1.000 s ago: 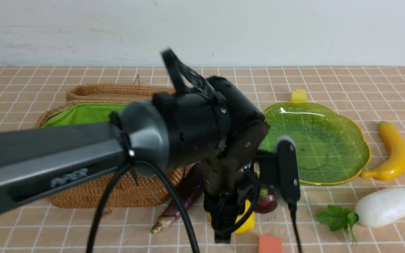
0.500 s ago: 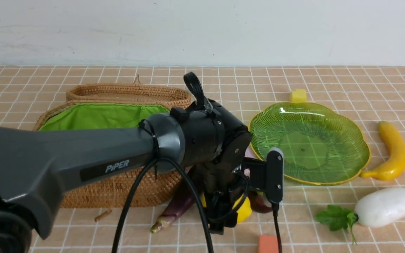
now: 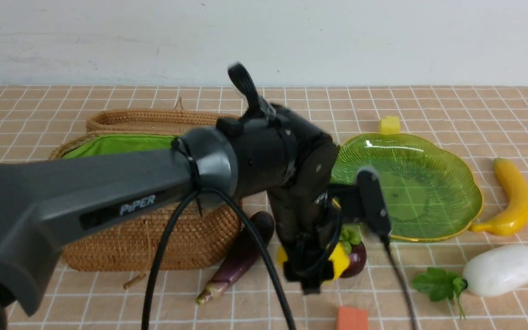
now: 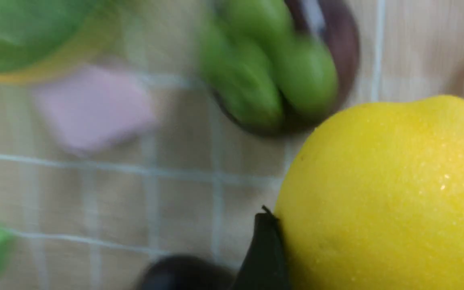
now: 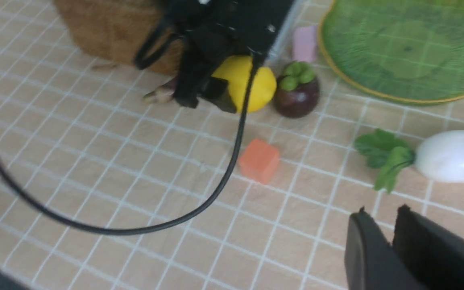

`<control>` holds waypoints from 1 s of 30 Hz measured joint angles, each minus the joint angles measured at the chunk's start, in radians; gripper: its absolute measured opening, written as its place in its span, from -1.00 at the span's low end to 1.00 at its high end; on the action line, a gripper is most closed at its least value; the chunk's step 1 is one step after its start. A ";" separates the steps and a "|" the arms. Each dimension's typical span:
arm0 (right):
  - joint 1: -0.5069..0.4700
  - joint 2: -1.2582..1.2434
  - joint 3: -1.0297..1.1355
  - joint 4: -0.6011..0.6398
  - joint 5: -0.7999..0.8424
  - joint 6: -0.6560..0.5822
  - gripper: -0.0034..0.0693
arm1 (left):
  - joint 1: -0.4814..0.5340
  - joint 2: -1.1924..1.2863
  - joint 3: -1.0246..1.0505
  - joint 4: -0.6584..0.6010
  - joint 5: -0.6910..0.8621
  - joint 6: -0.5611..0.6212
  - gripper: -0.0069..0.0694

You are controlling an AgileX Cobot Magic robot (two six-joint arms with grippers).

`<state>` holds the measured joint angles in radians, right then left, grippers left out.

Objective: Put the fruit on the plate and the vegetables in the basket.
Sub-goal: Grab a lemon with your left arm and place it on the plate on the right

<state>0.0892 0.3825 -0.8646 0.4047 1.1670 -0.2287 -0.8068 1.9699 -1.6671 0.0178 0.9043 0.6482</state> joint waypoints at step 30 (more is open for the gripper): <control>0.000 0.000 0.000 0.033 -0.007 0.025 -0.55 | 0.000 0.337 -0.586 -0.158 -0.089 -0.280 0.79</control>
<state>0.0892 0.3825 -0.8646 0.4377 1.1597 -0.2035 -0.8070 2.3065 -2.2526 -0.1402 0.8152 0.3686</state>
